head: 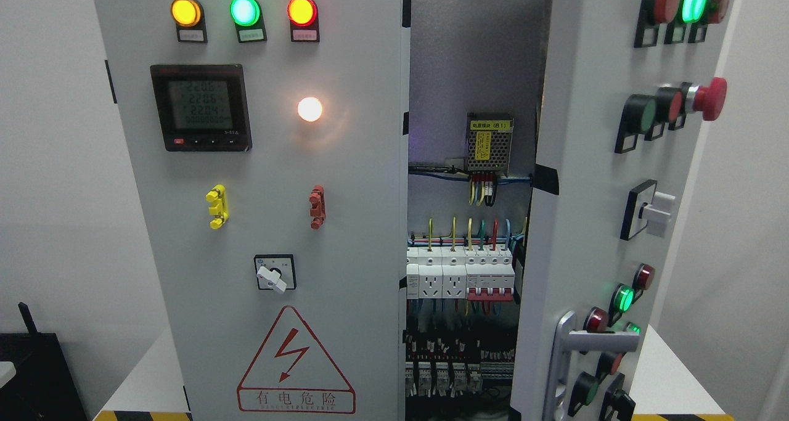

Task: Open door with both hands

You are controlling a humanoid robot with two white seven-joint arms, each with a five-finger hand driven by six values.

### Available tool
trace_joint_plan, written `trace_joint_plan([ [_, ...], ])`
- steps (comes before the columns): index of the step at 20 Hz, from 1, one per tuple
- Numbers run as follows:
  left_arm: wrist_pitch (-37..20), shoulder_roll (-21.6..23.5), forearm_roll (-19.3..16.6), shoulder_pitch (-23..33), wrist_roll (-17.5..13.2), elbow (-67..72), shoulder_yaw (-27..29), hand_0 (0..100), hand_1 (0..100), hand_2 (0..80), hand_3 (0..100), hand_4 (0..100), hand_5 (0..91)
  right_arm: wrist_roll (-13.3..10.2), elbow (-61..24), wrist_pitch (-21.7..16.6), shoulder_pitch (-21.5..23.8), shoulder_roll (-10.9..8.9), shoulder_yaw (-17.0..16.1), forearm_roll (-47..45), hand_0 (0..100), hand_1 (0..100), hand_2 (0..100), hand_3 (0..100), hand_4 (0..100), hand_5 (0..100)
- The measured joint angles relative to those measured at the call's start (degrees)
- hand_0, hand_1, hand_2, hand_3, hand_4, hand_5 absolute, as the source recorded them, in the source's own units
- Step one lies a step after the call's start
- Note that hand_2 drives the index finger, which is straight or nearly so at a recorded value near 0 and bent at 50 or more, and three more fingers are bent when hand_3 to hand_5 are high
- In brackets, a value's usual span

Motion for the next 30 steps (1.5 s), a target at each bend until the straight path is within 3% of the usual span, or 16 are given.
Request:
trace_joint_plan([
  [6, -1.1, 15.6, 25.2, 7.4, -0.7, -17.1, 3.2, 12, 39, 0.0, 0, 0, 0.0, 0.0, 0.0, 0.0, 0.0, 0.00, 0.0, 0.0, 12, 39, 0, 0, 0, 0],
  [9, -1.3, 24.2, 36.9, 9.8, -4.0, -23.7, 4.8, 12, 39, 0.0, 0, 0, 0.0, 0.0, 0.0, 0.0, 0.0, 0.00, 0.0, 0.0, 12, 39, 0, 0, 0, 0],
  [13, -1.4, 34.3, 46.7, 11.5, -9.7, -30.3, 7.7, 12, 39, 0.0, 0, 0, 0.0, 0.0, 0.0, 0.0, 0.0, 0.00, 0.0, 0.0, 12, 39, 0, 0, 0, 0],
  [19, -1.7, 45.9, 53.3, 10.6, -15.1, -37.9, 11.7, 12, 39, 0.0, 0, 0, 0.0, 0.0, 0.0, 0.0, 0.0, 0.00, 0.0, 0.0, 12, 39, 0, 0, 0, 0],
  [30, -1.0, 57.7, 56.1, 4.5, -17.3, -51.8, 15.0, 12, 39, 0.0, 0, 0, 0.0, 0.2, 0.0, 0.0, 0.0, 0.00, 0.0, 0.0, 12, 39, 0, 0, 0, 0],
])
